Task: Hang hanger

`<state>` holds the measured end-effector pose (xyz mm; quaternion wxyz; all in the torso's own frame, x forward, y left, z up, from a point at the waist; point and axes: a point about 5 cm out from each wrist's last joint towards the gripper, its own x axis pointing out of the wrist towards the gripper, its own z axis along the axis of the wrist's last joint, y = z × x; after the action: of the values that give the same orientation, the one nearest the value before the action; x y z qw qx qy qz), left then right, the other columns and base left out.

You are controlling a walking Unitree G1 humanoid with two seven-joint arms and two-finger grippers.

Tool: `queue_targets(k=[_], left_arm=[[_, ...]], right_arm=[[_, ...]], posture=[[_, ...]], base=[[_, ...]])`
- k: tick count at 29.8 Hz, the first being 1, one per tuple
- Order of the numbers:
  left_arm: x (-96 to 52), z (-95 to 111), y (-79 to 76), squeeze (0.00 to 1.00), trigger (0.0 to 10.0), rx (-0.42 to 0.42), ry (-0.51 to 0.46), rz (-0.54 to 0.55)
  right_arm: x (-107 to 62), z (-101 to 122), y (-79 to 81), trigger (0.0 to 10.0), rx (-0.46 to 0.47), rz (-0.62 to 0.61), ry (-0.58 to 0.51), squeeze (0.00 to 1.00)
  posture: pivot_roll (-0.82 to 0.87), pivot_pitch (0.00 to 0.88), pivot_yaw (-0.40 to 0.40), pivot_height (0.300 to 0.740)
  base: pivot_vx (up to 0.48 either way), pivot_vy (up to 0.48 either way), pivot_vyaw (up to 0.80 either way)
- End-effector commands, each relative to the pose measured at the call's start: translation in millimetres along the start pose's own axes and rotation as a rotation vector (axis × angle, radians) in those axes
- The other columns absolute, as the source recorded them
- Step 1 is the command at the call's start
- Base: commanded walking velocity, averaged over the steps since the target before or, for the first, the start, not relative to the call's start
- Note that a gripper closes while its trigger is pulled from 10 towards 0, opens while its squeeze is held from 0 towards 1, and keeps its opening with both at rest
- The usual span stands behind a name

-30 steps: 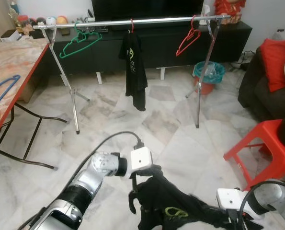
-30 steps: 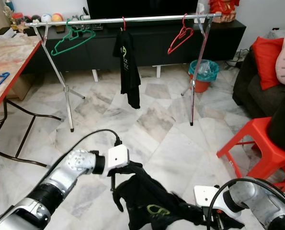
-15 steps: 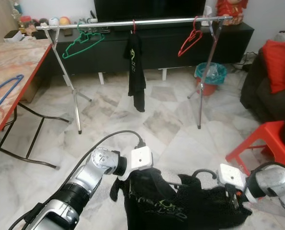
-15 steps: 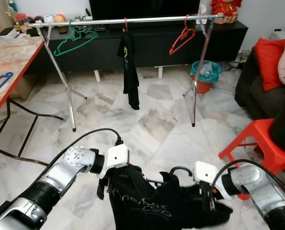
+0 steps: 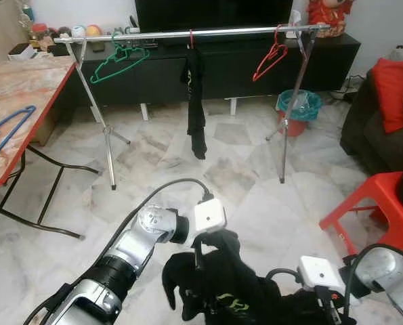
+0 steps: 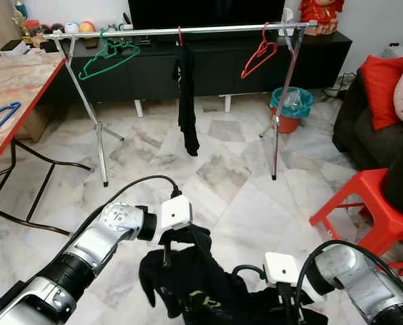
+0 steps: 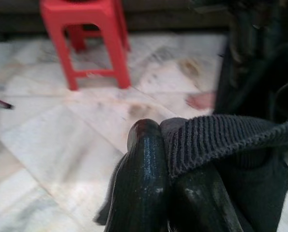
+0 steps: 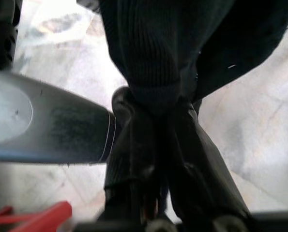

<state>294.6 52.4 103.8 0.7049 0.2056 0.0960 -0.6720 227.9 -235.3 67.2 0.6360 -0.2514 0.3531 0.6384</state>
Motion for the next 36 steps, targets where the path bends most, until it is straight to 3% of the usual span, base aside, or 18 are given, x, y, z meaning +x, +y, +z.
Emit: queue_targets(k=[1,6,10,11,12,13,28,36], left_arm=[[-2.4,-2,-3.2,0.0,10.0,-0.005,0.021,-0.026],[-8.7,-9,-2.0,0.0,10.0,-0.031,0.055,0.006],[-9.2,-11,-2.4,0.0,10.0,-0.043,0.055,0.017],[-9.0,-9,-3.0,0.06,10.0,-0.06,0.038,0.009],[-9.0,-8,-3.8,0.87,10.0,-0.063,0.031,-0.001],[-9.2,-7,-4.7,1.0,10.0,-0.067,0.025,-0.014],[-11.7,-6,3.5,1.0,10.0,-0.074,0.034,0.064],[-22.2,-11,13.4,1.0,10.0,-0.084,0.057,0.134]], right_arm=[[-2.9,5,-7.2,10.0,-0.03,-0.05,-0.011,0.0],[-11.7,19,-22.7,10.0,-0.025,-0.144,-0.102,0.0],[-12.2,23,-22.9,10.0,-0.037,-0.136,-0.113,0.0],[-11.8,24,-22.9,10.0,-0.042,-0.133,-0.115,0.0],[-11.7,24,-23.1,10.0,-0.043,-0.133,-0.119,0.0],[-11.7,24,-23.5,10.0,-0.042,-0.132,-0.124,0.0],[-9.5,34,-19.5,10.0,-0.052,-0.053,-0.175,0.0],[-7.4,31,-18.1,10.0,-0.034,-0.046,-0.178,0.0]], posture=[[-0.05,0.004,0.047,0.74],[-0.04,0.004,0.049,0.74],[-0.04,0.004,0.049,0.74],[-0.04,0.004,0.049,0.74],[-0.04,0.004,0.049,0.74],[-0.04,0.007,0.048,0.74],[-0.03,0.013,0.051,0.74],[-0.03,0.01,0.05,0.74]], base=[[0.0,0.0,0.0],[0.0,0.0,0.0],[0.0,0.0,0.0],[0.0,0.0,0.0],[0.0,0.0,0.0],[0.0,0.0,0.0],[0.0,0.0,0.0],[0.0,0.0,0.0]])
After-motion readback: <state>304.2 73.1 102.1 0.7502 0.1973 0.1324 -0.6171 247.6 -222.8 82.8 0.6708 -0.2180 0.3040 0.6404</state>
